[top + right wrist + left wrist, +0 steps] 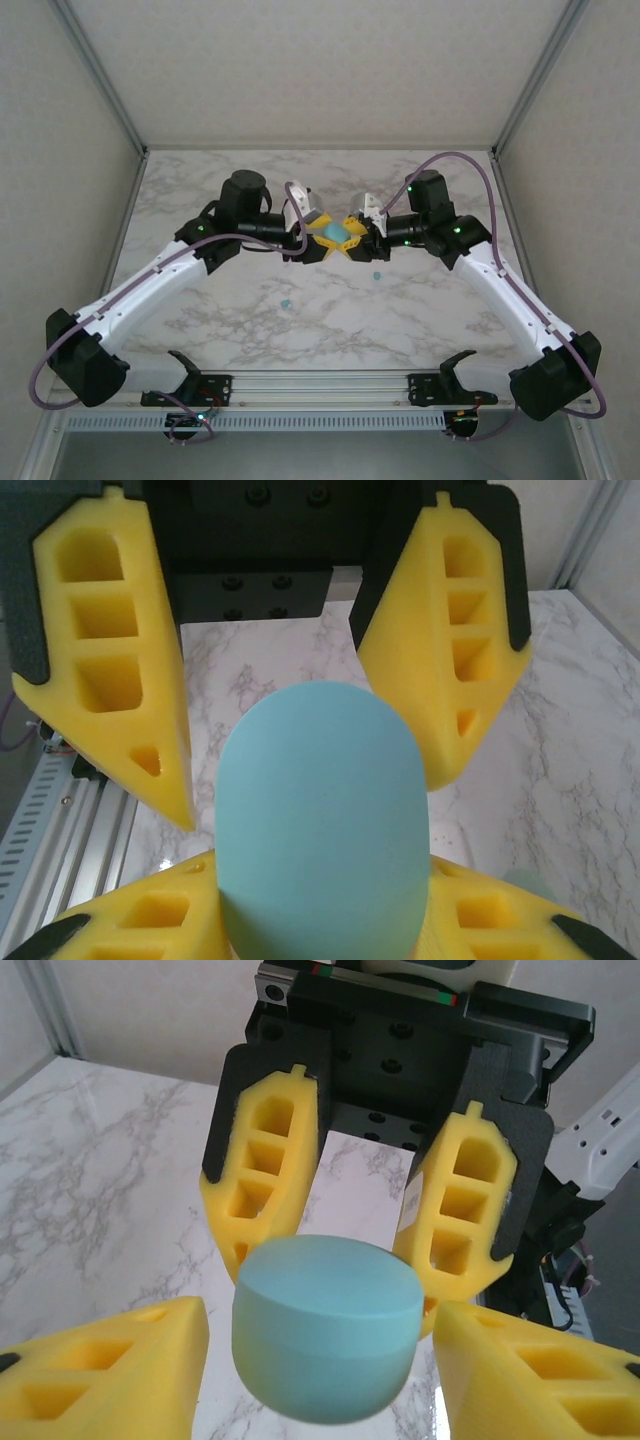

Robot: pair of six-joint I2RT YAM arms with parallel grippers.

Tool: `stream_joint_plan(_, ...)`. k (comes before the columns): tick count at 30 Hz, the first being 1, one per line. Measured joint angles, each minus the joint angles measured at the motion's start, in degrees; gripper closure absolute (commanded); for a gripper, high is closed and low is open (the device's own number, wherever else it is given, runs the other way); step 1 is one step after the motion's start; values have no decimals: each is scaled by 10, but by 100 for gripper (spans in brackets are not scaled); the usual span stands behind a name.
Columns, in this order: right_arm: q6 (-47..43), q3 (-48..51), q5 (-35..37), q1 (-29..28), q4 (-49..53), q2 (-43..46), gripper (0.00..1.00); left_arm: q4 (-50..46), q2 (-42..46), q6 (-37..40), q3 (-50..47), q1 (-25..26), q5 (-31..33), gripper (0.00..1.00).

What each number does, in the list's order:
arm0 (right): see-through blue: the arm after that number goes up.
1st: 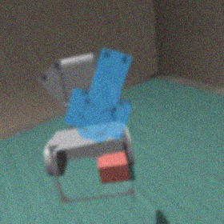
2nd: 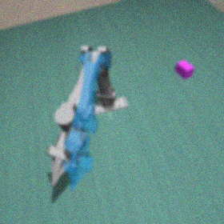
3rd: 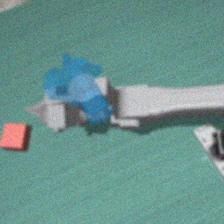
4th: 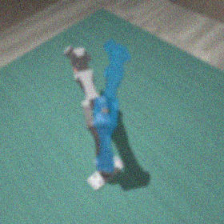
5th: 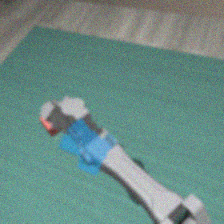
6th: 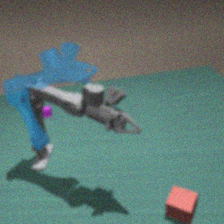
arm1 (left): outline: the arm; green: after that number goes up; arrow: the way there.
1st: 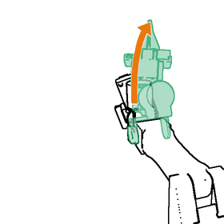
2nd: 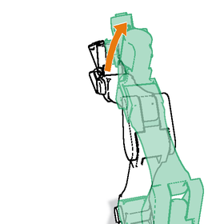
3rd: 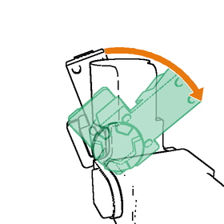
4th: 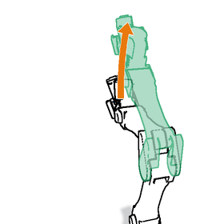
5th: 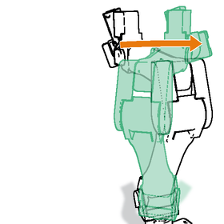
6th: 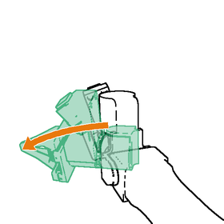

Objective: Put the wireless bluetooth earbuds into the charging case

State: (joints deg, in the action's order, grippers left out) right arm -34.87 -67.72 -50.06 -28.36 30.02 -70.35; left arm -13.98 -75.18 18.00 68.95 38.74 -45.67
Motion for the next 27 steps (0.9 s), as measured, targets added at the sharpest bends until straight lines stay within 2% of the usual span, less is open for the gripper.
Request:
stream_joint_plan(5,-3,0,-2,0,-2,0,64,-24,-18,8,19,0,-16,47)
stream_joint_plan(9,-5,0,-2,0,1,-5,63,-40,-24,20,24,0,-23,47)
stream_joint_plan(27,-11,-9,-16,-1,13,-16,62,-82,-25,75,38,-3,-23,58)
